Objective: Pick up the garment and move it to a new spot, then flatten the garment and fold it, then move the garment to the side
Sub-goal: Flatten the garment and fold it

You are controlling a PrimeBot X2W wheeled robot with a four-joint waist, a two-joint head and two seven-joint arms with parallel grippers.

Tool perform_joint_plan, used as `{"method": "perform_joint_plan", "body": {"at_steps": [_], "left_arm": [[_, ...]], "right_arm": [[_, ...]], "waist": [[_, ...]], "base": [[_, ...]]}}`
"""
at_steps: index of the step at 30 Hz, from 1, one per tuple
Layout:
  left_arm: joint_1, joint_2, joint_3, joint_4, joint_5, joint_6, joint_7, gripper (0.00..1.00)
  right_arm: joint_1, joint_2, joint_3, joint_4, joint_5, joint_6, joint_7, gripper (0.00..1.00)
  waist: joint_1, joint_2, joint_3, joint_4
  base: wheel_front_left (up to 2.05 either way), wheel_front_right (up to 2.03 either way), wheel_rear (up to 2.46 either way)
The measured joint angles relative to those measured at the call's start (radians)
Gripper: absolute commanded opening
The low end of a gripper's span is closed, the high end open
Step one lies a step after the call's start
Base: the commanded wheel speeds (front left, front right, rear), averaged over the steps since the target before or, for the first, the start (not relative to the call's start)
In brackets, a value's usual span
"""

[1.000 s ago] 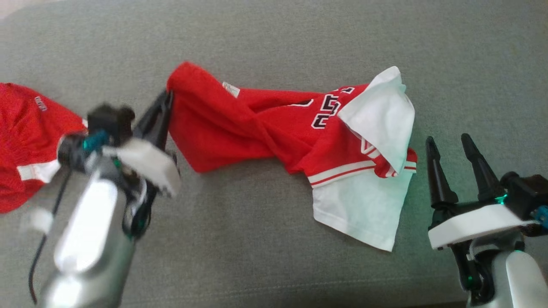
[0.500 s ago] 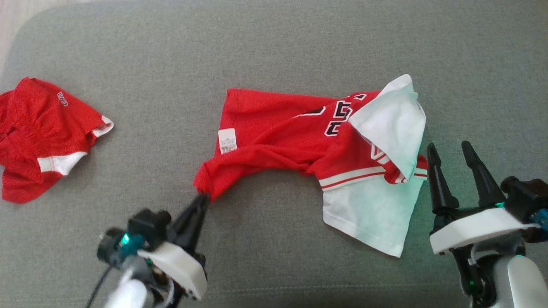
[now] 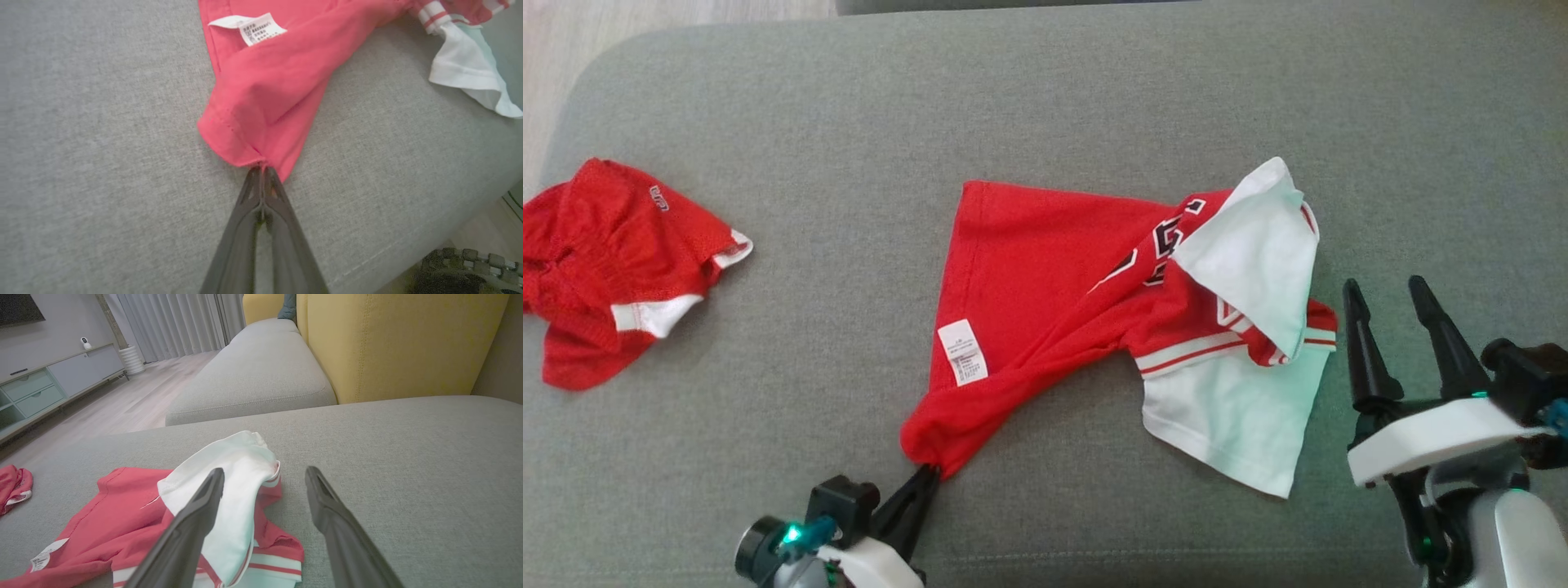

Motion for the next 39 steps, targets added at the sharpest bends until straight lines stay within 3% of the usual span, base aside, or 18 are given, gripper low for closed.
{"method": "perform_joint_plan", "body": {"at_steps": [5,6,7,8,13,19,31,39], "left_arm": [[-0.033,0.000,0.001,0.075,0.013,0.003,-0.048,0.00],[-0.040,-0.001,0.001,0.087,0.013,0.003,-0.053,0.20],[-0.044,-0.003,0.003,0.097,0.013,0.007,-0.059,0.85],[-0.045,-0.007,0.007,0.103,0.010,0.010,-0.068,1.00],[-0.041,-0.028,0.052,0.089,-0.026,0.038,-0.099,1.00],[-0.036,-0.037,0.126,-0.046,-0.067,0.079,-0.115,1.00],[0.004,0.013,0.251,-0.246,-0.059,0.229,-0.107,1.00],[0.046,0.025,0.253,-0.311,-0.054,0.257,-0.072,1.00]], "right_arm": [[0.000,0.000,-0.004,0.000,0.000,0.000,0.003,1.00],[0.000,0.000,-0.004,0.000,0.000,0.000,0.003,1.00],[0.000,0.000,-0.004,0.000,0.000,0.000,0.003,1.00],[0.000,0.000,-0.004,0.000,0.001,0.000,0.003,1.00],[0.004,0.000,-0.004,0.000,0.001,0.000,0.003,1.00],[0.025,0.000,-0.002,-0.008,-0.001,0.000,0.010,1.00],[0.046,0.000,0.018,-0.025,-0.027,0.000,0.034,1.00],[0.061,0.000,0.022,-0.037,-0.027,0.000,0.044,1.00]], "waist": [[0.0000,0.0000,-0.010,-0.002],[0.0000,0.0000,-0.012,-0.003],[0.0000,0.0000,-0.015,-0.005],[0.0000,0.0000,-0.017,-0.006],[0.0000,0.0000,-0.037,-0.008],[0.0000,0.0000,-0.064,0.002],[0.0000,0.0000,-0.113,0.005],[0.0000,0.0000,-0.120,0.005]], "base": [[0.00,0.00,0.00],[0.00,0.00,0.00],[0.00,0.00,0.00],[0.00,0.00,0.00],[0.00,0.00,0.00],[0.00,0.00,0.00],[0.00,0.00,0.00],[0.00,0.00,0.00]]}}
